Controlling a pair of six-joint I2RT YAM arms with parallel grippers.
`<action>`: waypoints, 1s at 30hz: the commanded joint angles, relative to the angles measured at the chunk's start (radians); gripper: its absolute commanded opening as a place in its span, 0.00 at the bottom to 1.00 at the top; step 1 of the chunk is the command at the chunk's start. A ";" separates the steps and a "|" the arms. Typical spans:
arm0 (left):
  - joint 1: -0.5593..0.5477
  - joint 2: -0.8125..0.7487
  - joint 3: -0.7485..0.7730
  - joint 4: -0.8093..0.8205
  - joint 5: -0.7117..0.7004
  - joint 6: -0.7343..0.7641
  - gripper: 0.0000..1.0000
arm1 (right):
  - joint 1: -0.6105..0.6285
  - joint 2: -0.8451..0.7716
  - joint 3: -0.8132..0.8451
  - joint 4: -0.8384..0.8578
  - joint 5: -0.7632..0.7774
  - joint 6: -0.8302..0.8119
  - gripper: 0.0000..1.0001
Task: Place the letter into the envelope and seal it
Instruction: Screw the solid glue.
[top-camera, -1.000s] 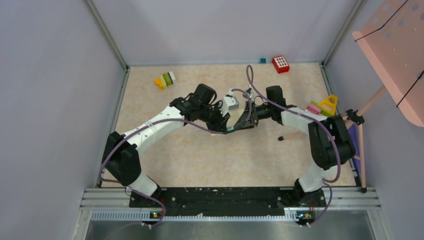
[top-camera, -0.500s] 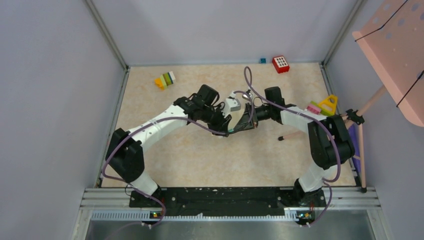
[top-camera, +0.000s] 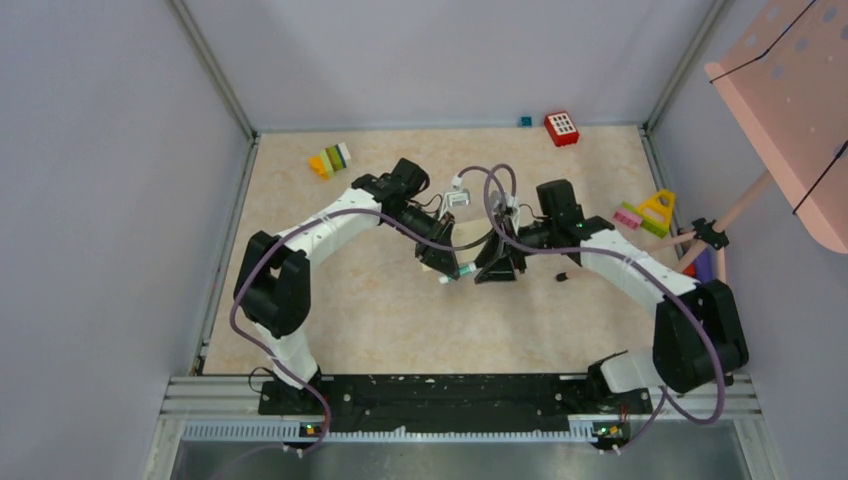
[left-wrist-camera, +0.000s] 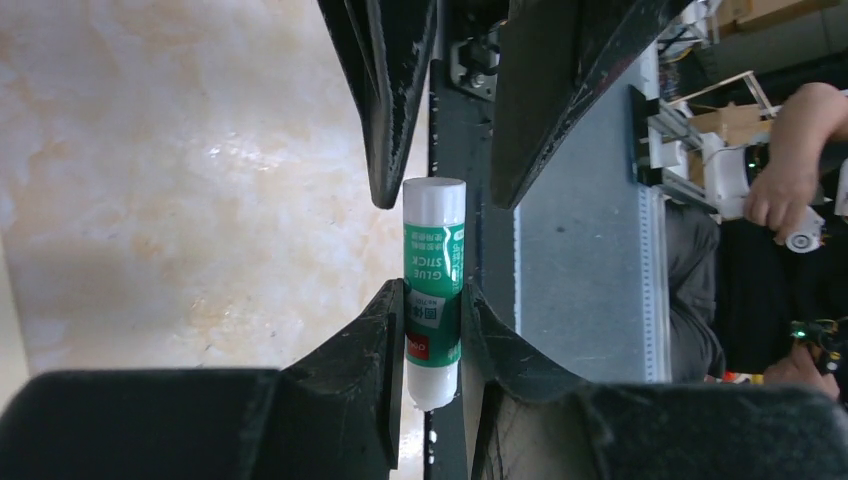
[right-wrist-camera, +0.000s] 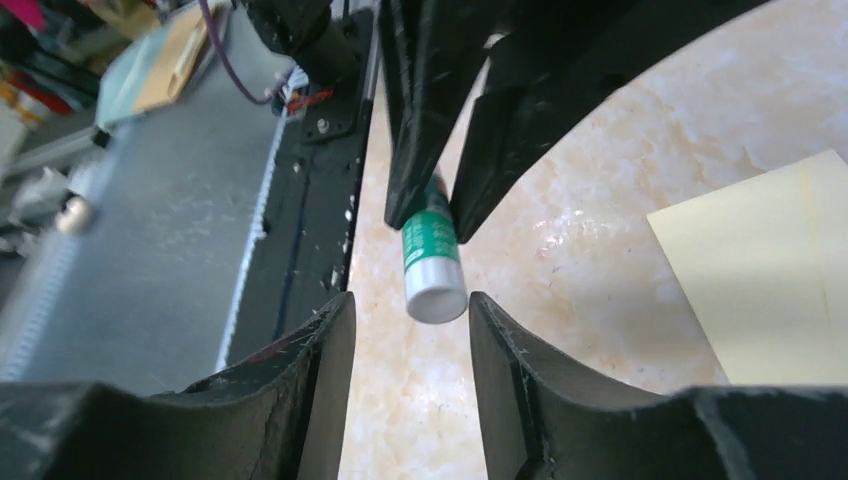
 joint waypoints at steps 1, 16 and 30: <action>0.011 0.023 0.060 -0.096 0.154 0.067 0.00 | 0.035 -0.142 -0.125 0.201 0.011 -0.171 0.49; 0.010 -0.183 -0.078 0.169 -0.246 -0.068 0.00 | -0.077 -0.064 -0.055 0.267 -0.029 0.432 0.57; -0.134 -0.231 -0.130 0.247 -0.629 -0.017 0.00 | -0.096 0.253 0.043 0.377 -0.090 0.909 0.43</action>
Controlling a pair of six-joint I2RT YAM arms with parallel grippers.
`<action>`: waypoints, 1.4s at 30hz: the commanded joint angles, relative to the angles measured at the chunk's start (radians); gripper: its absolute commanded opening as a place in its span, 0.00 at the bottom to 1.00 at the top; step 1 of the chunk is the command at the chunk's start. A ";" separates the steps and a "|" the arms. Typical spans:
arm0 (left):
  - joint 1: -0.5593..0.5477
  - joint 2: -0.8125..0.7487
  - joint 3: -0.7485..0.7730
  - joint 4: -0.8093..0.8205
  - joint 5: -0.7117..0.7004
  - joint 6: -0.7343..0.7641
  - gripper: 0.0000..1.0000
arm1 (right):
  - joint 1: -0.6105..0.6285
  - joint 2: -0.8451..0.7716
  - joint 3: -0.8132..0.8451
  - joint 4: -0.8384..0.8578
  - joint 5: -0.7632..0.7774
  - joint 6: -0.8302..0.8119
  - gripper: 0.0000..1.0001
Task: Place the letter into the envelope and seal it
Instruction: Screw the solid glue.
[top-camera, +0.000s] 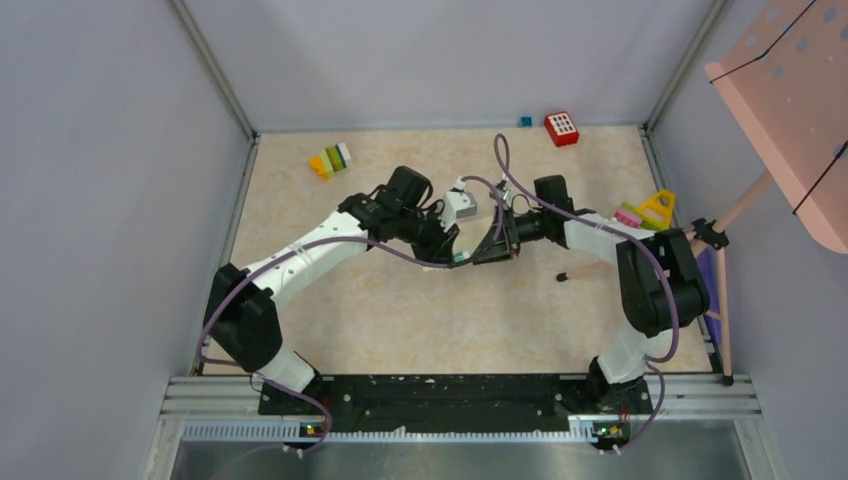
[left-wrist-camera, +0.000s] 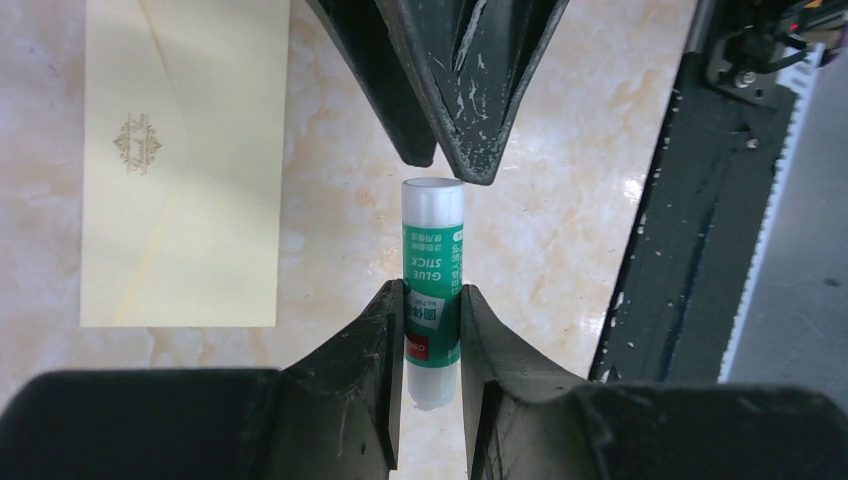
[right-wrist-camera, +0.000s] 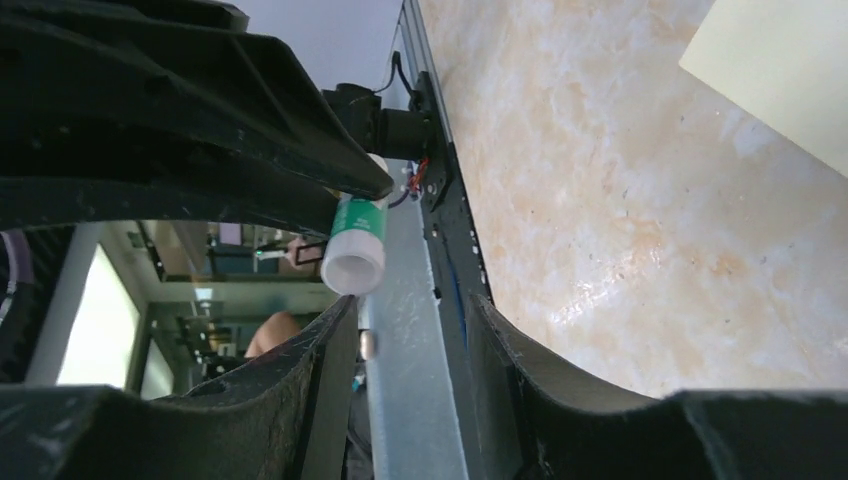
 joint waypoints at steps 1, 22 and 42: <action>-0.045 -0.012 -0.015 0.057 -0.170 0.030 0.00 | -0.009 0.015 0.033 0.126 -0.056 0.153 0.43; -0.122 -0.001 -0.025 0.078 -0.272 0.053 0.00 | -0.003 0.047 0.024 0.163 -0.047 0.180 0.34; -0.003 0.148 0.119 -0.147 0.268 0.039 0.00 | 0.022 -0.093 0.076 -0.232 -0.079 -0.565 0.21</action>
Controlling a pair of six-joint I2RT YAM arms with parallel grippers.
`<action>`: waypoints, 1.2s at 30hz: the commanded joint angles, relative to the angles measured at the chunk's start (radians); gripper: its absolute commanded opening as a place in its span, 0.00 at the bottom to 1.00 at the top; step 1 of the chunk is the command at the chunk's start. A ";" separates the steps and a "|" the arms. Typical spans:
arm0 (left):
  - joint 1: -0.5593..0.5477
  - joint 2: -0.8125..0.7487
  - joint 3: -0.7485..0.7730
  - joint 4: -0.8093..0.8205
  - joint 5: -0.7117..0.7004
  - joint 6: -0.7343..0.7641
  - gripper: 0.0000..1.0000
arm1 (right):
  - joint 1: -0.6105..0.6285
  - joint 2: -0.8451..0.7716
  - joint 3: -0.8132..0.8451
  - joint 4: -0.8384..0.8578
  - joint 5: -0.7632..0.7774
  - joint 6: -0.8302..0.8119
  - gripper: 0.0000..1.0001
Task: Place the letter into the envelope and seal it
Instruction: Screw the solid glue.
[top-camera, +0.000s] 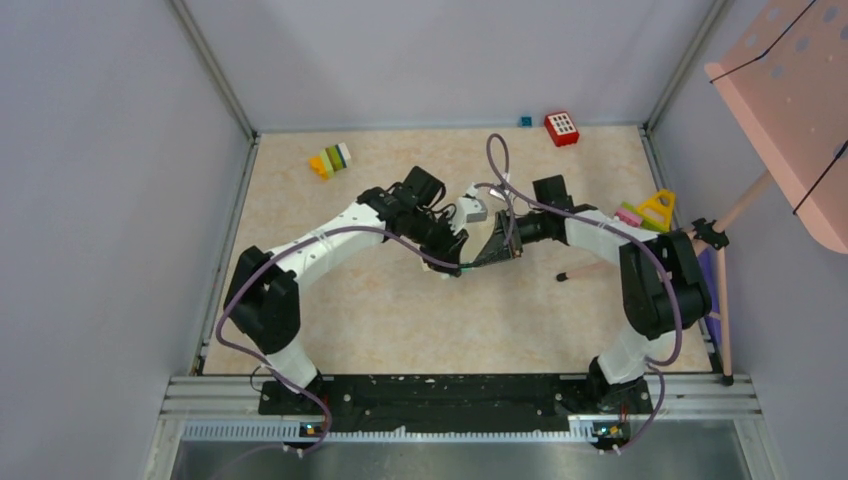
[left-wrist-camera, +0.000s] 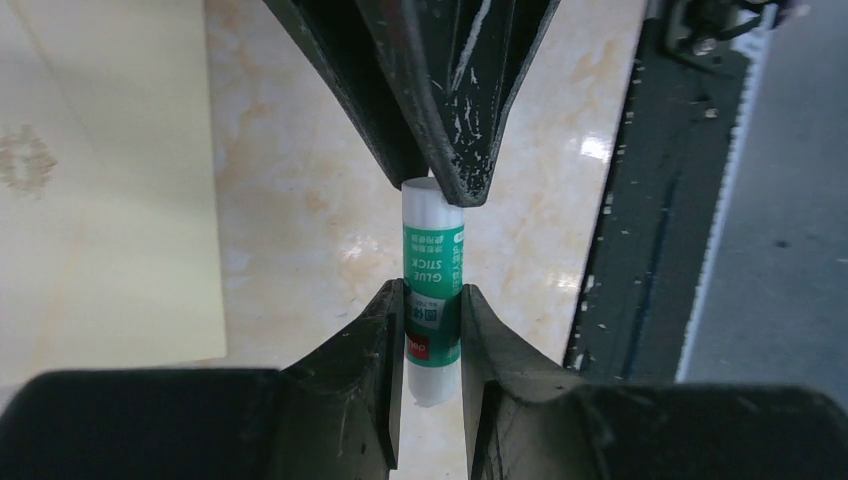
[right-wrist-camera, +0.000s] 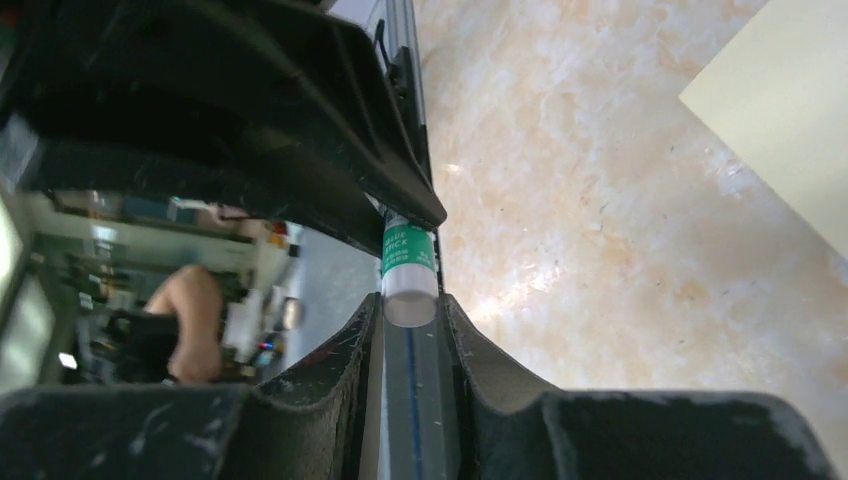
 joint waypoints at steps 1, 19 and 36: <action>0.064 0.055 0.068 -0.097 0.343 0.003 0.00 | 0.013 -0.133 0.037 -0.147 -0.044 -0.403 0.21; 0.134 0.180 0.142 -0.313 0.750 0.158 0.00 | 0.054 -0.446 -0.164 -0.119 0.012 -0.848 0.46; 0.094 -0.123 -0.061 0.107 0.071 -0.060 0.00 | -0.034 -0.014 0.211 -0.493 -0.149 -0.305 0.44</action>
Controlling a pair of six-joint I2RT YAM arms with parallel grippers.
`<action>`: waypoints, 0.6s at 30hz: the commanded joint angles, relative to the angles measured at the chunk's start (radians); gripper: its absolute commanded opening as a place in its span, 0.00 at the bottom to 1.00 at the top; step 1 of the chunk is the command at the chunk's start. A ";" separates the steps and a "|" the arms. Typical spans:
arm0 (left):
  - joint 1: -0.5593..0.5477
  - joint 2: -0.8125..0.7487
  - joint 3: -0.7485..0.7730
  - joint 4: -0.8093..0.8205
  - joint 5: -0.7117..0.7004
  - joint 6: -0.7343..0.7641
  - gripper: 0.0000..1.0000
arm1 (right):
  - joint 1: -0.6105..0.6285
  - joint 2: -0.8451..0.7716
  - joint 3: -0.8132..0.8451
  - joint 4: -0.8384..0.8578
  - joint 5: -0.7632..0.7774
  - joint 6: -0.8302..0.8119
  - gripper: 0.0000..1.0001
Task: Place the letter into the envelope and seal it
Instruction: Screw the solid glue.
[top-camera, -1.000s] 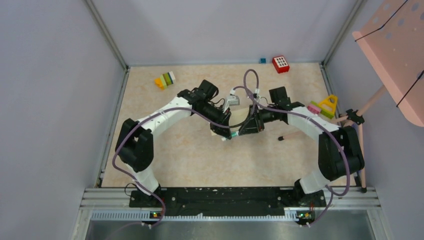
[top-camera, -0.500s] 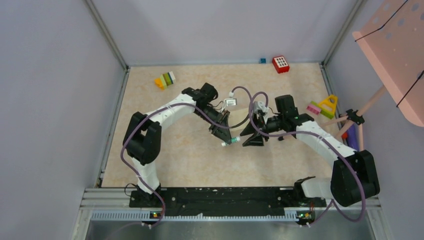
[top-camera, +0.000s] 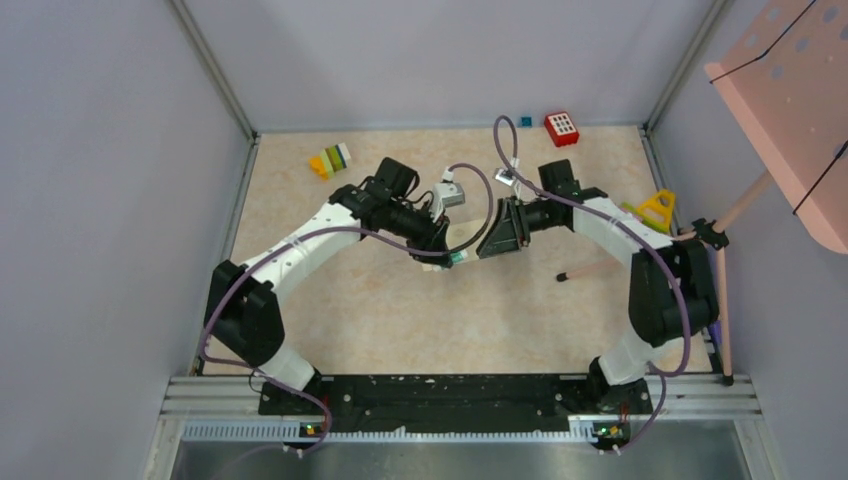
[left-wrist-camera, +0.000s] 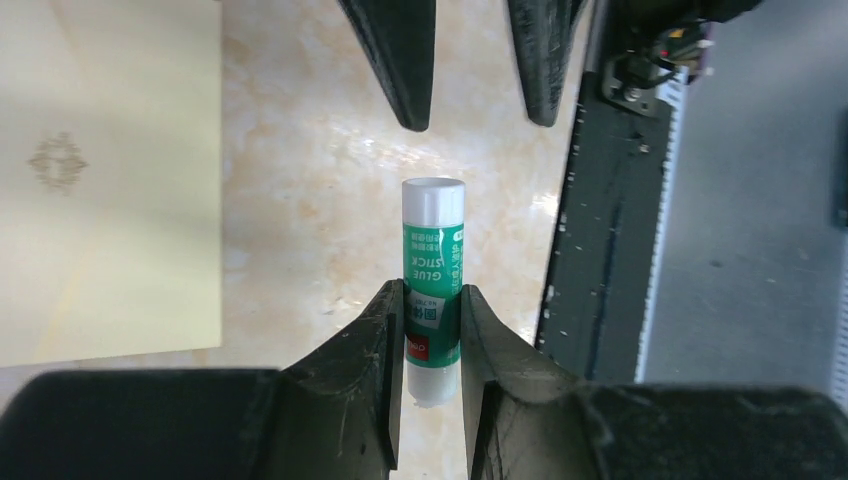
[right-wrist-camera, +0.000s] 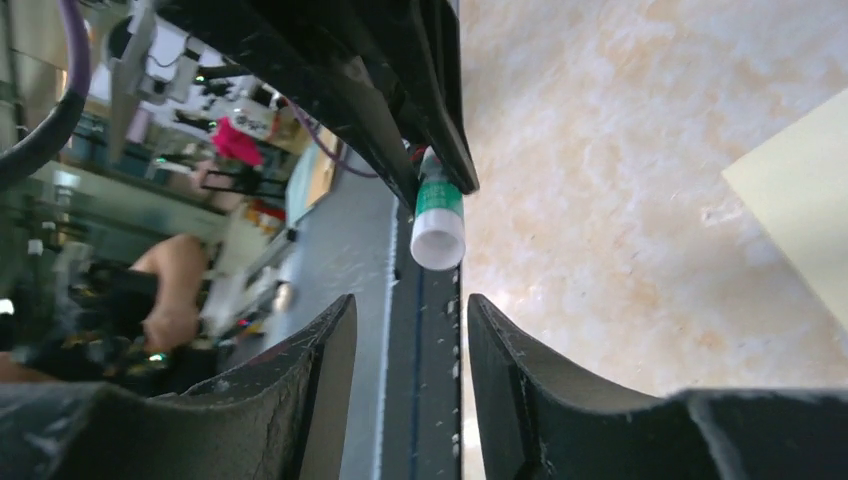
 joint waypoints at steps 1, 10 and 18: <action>-0.053 -0.064 -0.040 0.116 -0.234 -0.009 0.00 | -0.010 0.127 0.133 -0.303 -0.071 -0.041 0.44; -0.147 -0.059 -0.065 0.169 -0.481 0.013 0.00 | -0.003 0.201 0.100 -0.143 -0.046 0.137 0.42; -0.195 -0.043 -0.064 0.172 -0.544 0.024 0.00 | 0.026 0.210 0.048 0.053 0.008 0.317 0.39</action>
